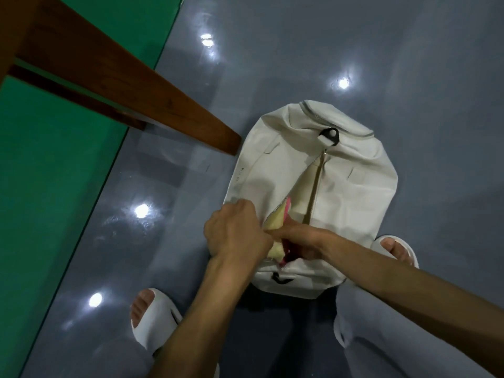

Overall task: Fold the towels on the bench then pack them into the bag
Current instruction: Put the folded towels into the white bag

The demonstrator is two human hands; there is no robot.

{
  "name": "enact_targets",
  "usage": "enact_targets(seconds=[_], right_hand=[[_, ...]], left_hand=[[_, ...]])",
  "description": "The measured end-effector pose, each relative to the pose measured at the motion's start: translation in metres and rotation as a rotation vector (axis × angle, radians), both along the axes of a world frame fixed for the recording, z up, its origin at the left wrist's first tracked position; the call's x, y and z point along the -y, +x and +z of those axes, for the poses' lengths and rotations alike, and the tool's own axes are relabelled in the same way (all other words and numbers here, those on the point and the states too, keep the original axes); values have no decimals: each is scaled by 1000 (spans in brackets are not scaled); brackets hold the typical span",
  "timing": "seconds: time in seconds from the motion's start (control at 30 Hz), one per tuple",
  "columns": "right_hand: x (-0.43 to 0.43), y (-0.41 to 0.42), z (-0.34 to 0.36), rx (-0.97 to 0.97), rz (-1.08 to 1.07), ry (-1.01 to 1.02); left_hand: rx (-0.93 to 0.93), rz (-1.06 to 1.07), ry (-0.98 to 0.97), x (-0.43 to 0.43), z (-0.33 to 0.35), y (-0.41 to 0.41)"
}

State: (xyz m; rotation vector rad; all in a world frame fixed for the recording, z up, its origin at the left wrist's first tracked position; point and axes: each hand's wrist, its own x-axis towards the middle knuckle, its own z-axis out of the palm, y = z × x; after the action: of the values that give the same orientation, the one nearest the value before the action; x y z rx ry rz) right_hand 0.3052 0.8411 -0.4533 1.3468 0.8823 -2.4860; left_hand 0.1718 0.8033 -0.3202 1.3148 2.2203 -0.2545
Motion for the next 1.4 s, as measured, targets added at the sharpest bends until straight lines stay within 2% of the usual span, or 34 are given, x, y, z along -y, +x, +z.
enact_targets(seconds=[0.1, 0.27, 0.3, 0.37, 0.43, 0.47, 0.5, 0.63, 0.67, 0.73, 0.8, 0.83, 0.93, 1.03, 1.1, 1.13, 1.27, 1.33, 1.4], right_hand=[[18, -8, -12, 94, -152, 275], [40, -11, -6, 135, -314, 391], [37, -10, -2, 111, -249, 385], [22, -7, 4, 20, -12, 244], [0, 1, 12, 23, 255, 48], [-5, 2, 16, 24, 313, 7], [-3, 2, 17, 17, 304, 34], [35, -5, 10, -13, 17, 465], [44, -5, 7, 5, 49, 499], [44, -3, 11, 61, 275, 555], [33, -2, 19, 105, 465, 605], [27, -2, 24, 84, 502, 564], [8, 6, 38, 91, 779, 545], [-17, 21, 48, 340, 1120, 670], [-28, 37, 48, 521, 1271, 726], [-30, 48, 45, 615, 1248, 748], [-25, 79, 23, 892, 813, 848], [-26, 77, 14, 916, 577, 876], [-32, 75, 10, 899, 201, 943]], left_hand=[[137, 38, -70, 2, 6, 1], [344, 87, -186, 1, 6, -10], [383, 117, -199, 2, 2, -10], [455, 187, -172, 3, -2, -10], [478, 249, -64, 0, -3, -10], [477, 280, -6, -1, -4, -10], [481, 305, 36, -2, -5, -9], [538, 381, 46, 3, -13, 10], [544, 391, 48, 6, -15, 16], [419, 327, 169, 12, -19, 25], [92, 102, 447, 16, -33, 29], [6, -8, 526, 17, -43, 30], [27, -213, 442, 22, -85, 31], [-37, -291, 350, 23, -110, 39], [-94, -298, 333, 23, -114, 41], [-119, -294, 324, 23, -116, 40], [-167, -287, 294, 21, -119, 41], [-196, -270, 272, 20, -117, 44], [-227, -238, 264, 26, -118, 41]])
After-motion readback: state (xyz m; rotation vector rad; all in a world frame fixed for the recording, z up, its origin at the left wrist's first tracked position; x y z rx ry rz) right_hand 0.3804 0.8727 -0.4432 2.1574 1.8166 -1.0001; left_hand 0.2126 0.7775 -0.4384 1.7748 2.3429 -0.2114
